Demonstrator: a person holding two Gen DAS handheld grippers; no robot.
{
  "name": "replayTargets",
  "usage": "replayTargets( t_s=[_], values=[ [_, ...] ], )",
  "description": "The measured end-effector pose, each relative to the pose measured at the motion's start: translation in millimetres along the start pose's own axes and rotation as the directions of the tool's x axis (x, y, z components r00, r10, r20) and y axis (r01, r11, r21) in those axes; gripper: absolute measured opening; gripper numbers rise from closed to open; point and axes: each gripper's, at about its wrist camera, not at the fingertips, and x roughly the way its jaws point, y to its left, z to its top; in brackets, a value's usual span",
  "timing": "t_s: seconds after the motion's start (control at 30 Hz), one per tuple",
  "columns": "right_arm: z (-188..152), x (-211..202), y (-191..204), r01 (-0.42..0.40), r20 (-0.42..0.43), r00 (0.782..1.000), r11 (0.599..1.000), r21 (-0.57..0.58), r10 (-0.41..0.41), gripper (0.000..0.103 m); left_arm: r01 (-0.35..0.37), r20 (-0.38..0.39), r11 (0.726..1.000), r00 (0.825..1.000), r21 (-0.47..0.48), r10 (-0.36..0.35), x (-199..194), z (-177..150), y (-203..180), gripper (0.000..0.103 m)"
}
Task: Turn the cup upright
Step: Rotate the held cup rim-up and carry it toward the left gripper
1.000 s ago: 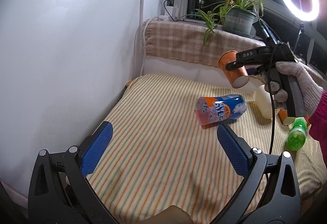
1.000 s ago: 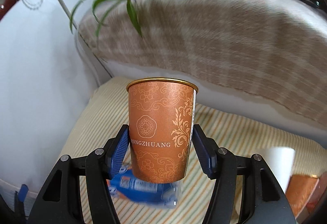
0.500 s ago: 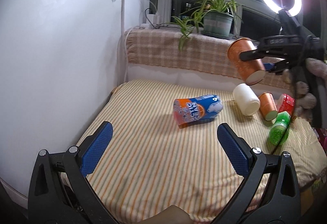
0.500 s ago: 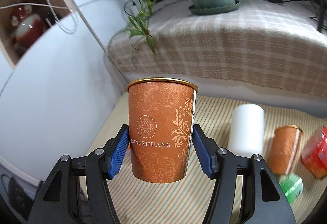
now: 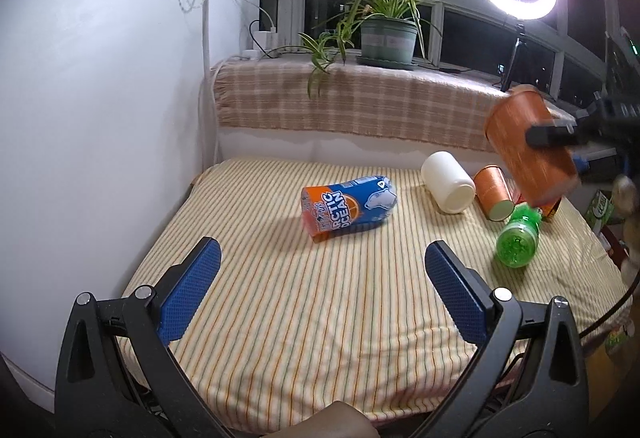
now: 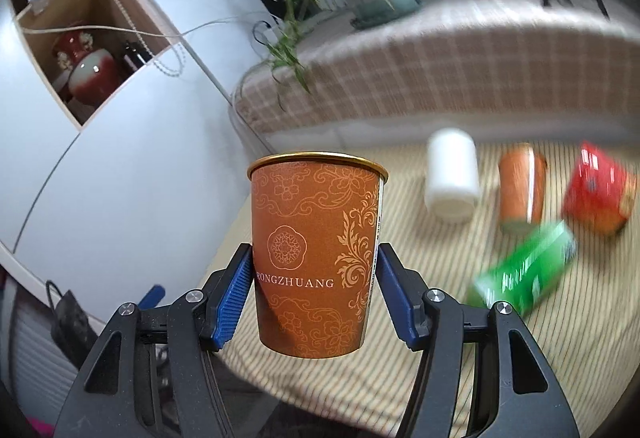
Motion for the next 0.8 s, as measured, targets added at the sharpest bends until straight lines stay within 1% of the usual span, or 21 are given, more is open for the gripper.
replayTargets(
  t_s=[0.17, 0.3, 0.4, 0.57, 0.8],
  values=[
    [-34, 5, -23, -0.006, -0.040, 0.999, 0.996, 0.090, 0.009, 0.061, 0.010, -0.015, 1.000, 1.000, 0.010, -0.010, 2, -3, -8, 0.103],
    [-62, 25, -42, 0.006, -0.101, 0.995, 0.986, 0.164, 0.010, 0.061, 0.025, -0.033, 1.000, 0.999, 0.015, -0.024, 6, -5, -12, 0.103],
    [-76, 40, -54, 0.024, -0.141, 0.990, 0.978, 0.208, 0.006, 0.061, 0.032, -0.044, 0.999, 0.999, 0.020, -0.031, 9, -7, -16, 0.103],
    [-82, 58, -68, 0.046, -0.166, 0.986, 0.966, 0.254, -0.003, 0.061, 0.045, -0.072, 0.999, 0.996, 0.010, -0.045, 16, -7, -18, 0.103],
    [-88, 72, -74, 0.063, -0.182, 0.983, 0.964, 0.258, -0.015, 0.062, 0.041, -0.092, 0.999, 0.995, 0.008, -0.040, 22, -9, -20, 0.103]
  ],
)
